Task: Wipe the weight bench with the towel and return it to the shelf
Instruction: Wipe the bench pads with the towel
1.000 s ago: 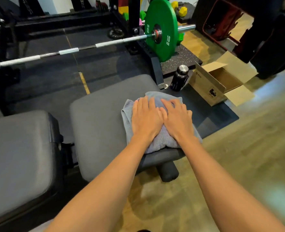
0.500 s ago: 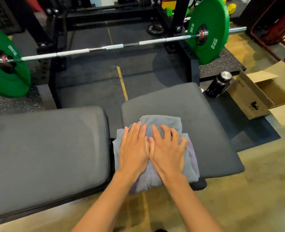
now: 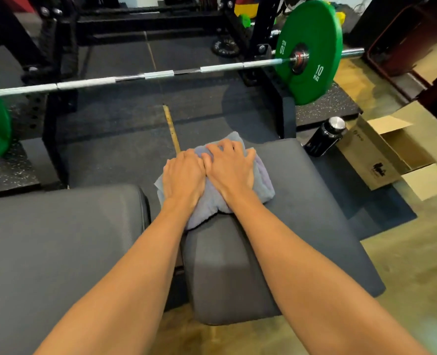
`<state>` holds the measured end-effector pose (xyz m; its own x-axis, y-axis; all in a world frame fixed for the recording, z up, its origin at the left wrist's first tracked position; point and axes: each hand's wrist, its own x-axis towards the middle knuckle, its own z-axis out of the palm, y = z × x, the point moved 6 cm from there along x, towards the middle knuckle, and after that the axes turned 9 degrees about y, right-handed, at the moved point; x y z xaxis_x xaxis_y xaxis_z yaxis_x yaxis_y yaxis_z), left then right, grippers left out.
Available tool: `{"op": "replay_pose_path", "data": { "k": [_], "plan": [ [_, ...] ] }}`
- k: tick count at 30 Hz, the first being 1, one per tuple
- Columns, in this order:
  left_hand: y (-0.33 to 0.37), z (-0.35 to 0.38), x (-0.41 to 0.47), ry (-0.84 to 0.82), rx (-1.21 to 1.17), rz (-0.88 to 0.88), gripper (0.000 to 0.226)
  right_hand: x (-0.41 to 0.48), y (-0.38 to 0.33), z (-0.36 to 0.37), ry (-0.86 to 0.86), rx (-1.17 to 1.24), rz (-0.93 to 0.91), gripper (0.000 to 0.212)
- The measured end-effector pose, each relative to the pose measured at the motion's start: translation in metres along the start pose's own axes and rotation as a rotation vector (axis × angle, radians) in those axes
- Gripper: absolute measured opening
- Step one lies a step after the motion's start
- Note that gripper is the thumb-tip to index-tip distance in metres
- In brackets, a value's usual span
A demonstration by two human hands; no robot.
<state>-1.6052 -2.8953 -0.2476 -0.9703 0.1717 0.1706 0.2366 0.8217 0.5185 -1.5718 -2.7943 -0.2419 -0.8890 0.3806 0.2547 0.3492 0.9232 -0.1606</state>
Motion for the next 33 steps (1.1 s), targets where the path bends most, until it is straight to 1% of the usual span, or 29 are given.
{"op": "replay_pose_path", "data": {
  "k": [2, 4, 6, 8, 12, 14, 17, 20, 22, 24, 26, 28, 29, 31, 33],
  "plan": [
    [0.004, -0.007, -0.013, 0.044, 0.04, 0.031, 0.032, -0.013, 0.004, -0.007, 0.036, 0.05, -0.007, 0.035],
    [0.015, -0.011, -0.037, 0.075, 0.069, 0.098, 0.028, -0.039, 0.016, -0.017, 0.062, 0.093, -0.008, 0.035],
    [0.031, -0.011, -0.07, 0.048, 0.109, 0.166, 0.028, -0.072, 0.035, -0.028, 0.065, 0.11, 0.009, 0.035],
    [0.048, -0.007, -0.109, -0.022, 0.139, 0.195, 0.039, -0.108, 0.058, -0.044, 0.067, 0.116, 0.044, 0.037],
    [0.085, -0.005, -0.178, -0.119, 0.131, 0.221, 0.071, -0.171, 0.101, -0.074, 0.095, 0.078, 0.106, 0.046],
    [0.094, 0.0, -0.188, -0.142, 0.134, 0.228, 0.074, -0.18, 0.112, -0.081, 0.113, 0.063, 0.137, 0.045],
    [0.096, 0.014, -0.171, -0.197, 0.212, 0.235, 0.076, -0.16, 0.115, -0.081, 0.143, 0.016, 0.14, 0.04],
    [0.105, 0.029, -0.13, -0.153, 0.169, 0.23, 0.065, -0.119, 0.121, -0.071, 0.161, 0.006, 0.136, 0.041],
    [0.111, 0.04, -0.1, -0.114, 0.148, 0.233, 0.069, -0.086, 0.129, -0.06, 0.17, 0.011, 0.147, 0.039],
    [0.116, 0.056, -0.064, -0.071, 0.138, 0.236, 0.071, -0.049, 0.138, -0.045, 0.169, 0.017, 0.162, 0.034],
    [0.121, 0.074, -0.029, -0.062, 0.146, 0.229, 0.056, -0.015, 0.146, -0.033, 0.149, 0.011, 0.17, 0.029],
    [0.13, 0.081, -0.006, -0.039, 0.131, 0.251, 0.038, 0.01, 0.153, -0.026, 0.115, 0.013, 0.166, 0.029],
    [0.135, 0.08, 0.001, -0.025, 0.114, 0.268, 0.034, 0.018, 0.155, -0.025, 0.097, 0.029, 0.165, 0.03],
    [0.14, 0.076, 0.004, 0.002, 0.098, 0.268, 0.033, 0.022, 0.156, -0.028, 0.082, 0.061, 0.153, 0.033],
    [0.144, 0.074, -0.009, 0.015, 0.125, 0.272, 0.033, 0.007, 0.162, -0.034, 0.065, 0.072, 0.157, 0.037]
  ]
}}
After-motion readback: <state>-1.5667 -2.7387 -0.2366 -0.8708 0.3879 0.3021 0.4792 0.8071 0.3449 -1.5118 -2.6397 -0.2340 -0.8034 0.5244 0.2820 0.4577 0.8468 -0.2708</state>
